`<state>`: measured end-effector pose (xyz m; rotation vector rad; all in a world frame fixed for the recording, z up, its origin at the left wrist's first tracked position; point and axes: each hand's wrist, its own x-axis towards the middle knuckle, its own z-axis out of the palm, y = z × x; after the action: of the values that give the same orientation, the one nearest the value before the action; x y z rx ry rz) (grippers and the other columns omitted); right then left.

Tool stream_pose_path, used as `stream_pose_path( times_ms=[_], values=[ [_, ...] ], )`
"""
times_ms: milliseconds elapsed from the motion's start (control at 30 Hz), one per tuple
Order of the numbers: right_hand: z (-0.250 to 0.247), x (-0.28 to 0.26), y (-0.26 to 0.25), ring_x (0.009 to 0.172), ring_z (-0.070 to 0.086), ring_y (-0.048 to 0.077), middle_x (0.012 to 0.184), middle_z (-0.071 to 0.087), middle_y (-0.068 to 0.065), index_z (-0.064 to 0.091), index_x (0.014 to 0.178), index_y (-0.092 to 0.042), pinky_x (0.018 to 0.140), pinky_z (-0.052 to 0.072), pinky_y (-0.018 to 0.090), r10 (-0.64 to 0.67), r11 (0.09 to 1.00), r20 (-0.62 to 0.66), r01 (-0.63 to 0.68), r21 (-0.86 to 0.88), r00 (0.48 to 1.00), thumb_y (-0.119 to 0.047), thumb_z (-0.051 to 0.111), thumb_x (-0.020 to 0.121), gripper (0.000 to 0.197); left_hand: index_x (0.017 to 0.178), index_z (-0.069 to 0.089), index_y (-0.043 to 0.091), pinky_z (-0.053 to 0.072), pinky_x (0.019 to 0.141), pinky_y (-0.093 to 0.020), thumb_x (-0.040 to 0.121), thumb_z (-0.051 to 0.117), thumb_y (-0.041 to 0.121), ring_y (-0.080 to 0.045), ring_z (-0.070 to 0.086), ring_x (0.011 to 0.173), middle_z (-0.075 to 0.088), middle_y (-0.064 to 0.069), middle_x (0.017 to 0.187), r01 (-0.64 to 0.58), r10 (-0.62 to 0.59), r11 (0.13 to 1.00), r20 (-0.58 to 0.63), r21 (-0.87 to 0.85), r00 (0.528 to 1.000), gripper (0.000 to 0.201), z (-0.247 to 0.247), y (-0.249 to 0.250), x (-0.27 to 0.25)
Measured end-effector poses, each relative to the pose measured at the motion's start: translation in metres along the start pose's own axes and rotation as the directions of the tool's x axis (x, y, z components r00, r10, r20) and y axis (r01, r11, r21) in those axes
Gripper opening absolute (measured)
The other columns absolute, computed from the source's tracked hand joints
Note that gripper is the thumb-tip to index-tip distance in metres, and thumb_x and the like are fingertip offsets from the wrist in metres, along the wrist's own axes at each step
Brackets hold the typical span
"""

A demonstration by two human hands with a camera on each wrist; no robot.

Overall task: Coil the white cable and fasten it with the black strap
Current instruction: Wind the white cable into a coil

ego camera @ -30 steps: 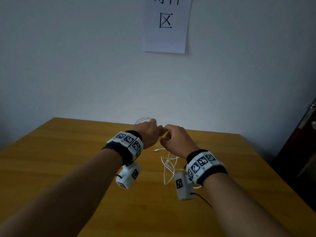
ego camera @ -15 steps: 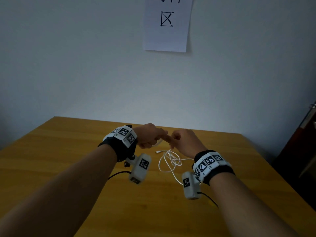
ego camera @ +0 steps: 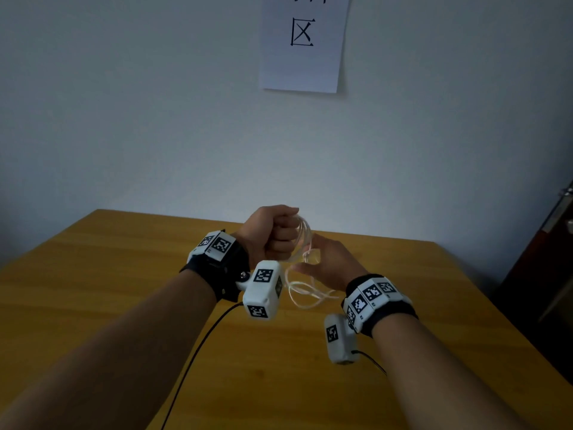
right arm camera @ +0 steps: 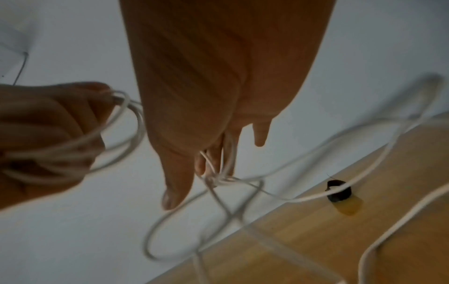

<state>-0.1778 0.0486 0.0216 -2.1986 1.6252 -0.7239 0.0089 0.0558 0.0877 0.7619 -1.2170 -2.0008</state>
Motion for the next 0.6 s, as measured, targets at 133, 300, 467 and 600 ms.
stream_pose_path(
  times_ms=[133,300,467,600],
  values=[
    [0.004,-0.002,0.004,0.111,0.066,0.016,0.117,0.072,0.001,0.066,0.111,-0.016,0.089,0.048,0.028,-0.032,0.999,-0.058,0.032,0.002,0.998,-0.031,0.072,0.092,0.024,0.060,0.016,0.026,0.005,0.043,-0.023,0.099,0.039,0.029,-0.014,0.004,0.042,0.010,0.006,0.049,-0.100,0.096,0.991,-0.051,-0.093,0.994,0.045,0.003,0.004,-0.001],
    [-0.001,-0.001,0.001,0.110,0.067,0.022,0.119,0.072,0.006,0.068,0.118,-0.012,0.094,0.053,0.041,-0.029,0.998,-0.070,0.033,0.057,0.997,-0.049,0.050,0.103,0.044,0.054,0.022,0.026,0.007,0.042,-0.023,0.097,0.040,0.026,-0.013,0.007,0.040,0.015,0.007,0.046,-0.278,0.228,0.935,-0.229,-0.218,0.946,0.046,-0.006,0.001,0.003],
    [0.004,-0.009,0.006,0.080,0.061,0.024,0.084,0.064,0.002,0.061,0.088,-0.020,0.075,0.048,0.038,0.058,0.991,-0.067,-0.065,-0.113,0.996,-0.064,0.013,0.099,0.066,0.050,0.024,0.026,0.007,0.042,-0.024,0.095,0.039,0.024,-0.014,0.006,0.043,0.016,0.007,0.046,-0.424,0.323,0.873,-0.363,-0.243,0.874,0.048,-0.012,0.006,0.003],
    [0.007,-0.006,0.019,0.073,0.060,0.020,0.074,0.059,-0.003,0.058,0.081,-0.020,0.074,0.050,0.036,0.208,0.969,-0.017,-0.208,-0.132,0.978,-0.039,0.036,0.109,0.040,0.048,0.025,0.026,0.009,0.038,-0.021,0.097,0.038,0.023,-0.012,0.008,0.039,0.016,0.008,0.045,-0.482,0.349,0.837,-0.425,-0.259,0.835,0.051,-0.016,0.010,0.001]
  ],
)
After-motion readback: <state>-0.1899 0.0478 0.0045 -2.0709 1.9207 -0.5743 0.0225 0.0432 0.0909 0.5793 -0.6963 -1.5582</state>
